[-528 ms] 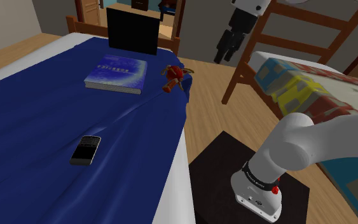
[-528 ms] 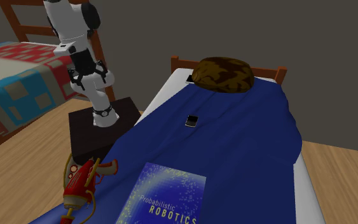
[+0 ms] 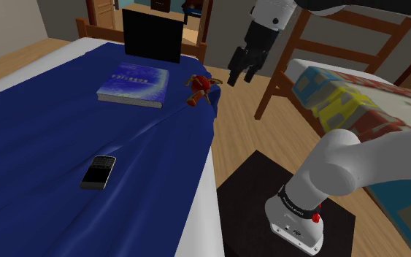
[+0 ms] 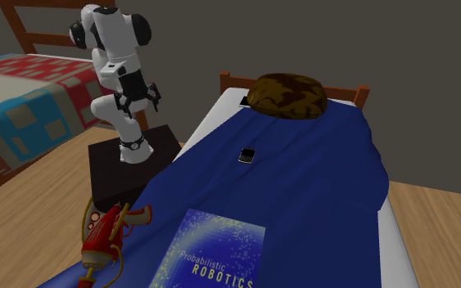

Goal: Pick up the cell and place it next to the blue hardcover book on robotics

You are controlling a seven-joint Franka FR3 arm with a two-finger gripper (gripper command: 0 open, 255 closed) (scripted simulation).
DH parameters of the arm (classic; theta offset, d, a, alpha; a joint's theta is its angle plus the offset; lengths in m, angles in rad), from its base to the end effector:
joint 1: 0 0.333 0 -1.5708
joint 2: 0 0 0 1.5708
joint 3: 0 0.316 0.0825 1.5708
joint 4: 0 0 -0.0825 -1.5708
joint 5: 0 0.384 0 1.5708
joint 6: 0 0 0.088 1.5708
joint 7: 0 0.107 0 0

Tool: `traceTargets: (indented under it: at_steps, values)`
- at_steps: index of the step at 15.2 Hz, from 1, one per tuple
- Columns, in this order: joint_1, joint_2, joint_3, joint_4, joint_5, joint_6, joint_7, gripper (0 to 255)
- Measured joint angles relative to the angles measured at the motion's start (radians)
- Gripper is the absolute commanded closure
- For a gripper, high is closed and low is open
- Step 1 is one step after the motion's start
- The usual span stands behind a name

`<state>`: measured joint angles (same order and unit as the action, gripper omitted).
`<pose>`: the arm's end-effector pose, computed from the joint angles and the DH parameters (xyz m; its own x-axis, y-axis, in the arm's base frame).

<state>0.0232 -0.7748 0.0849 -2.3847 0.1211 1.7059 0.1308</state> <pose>0.3198 0.0534 0.5849 0.9947 -0.0576 0.0850 -0.0514 -0.9960 -0.0733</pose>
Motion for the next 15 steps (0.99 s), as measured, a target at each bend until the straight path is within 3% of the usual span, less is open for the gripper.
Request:
traceTargets:
  at_steps: [6,15]
  values:
    - [0.014,0.057,0.168,-0.027,0.071,0.086,0.223,0]
    - [-0.013,0.296,0.424,0.059,0.1,0.238,0.569,0]
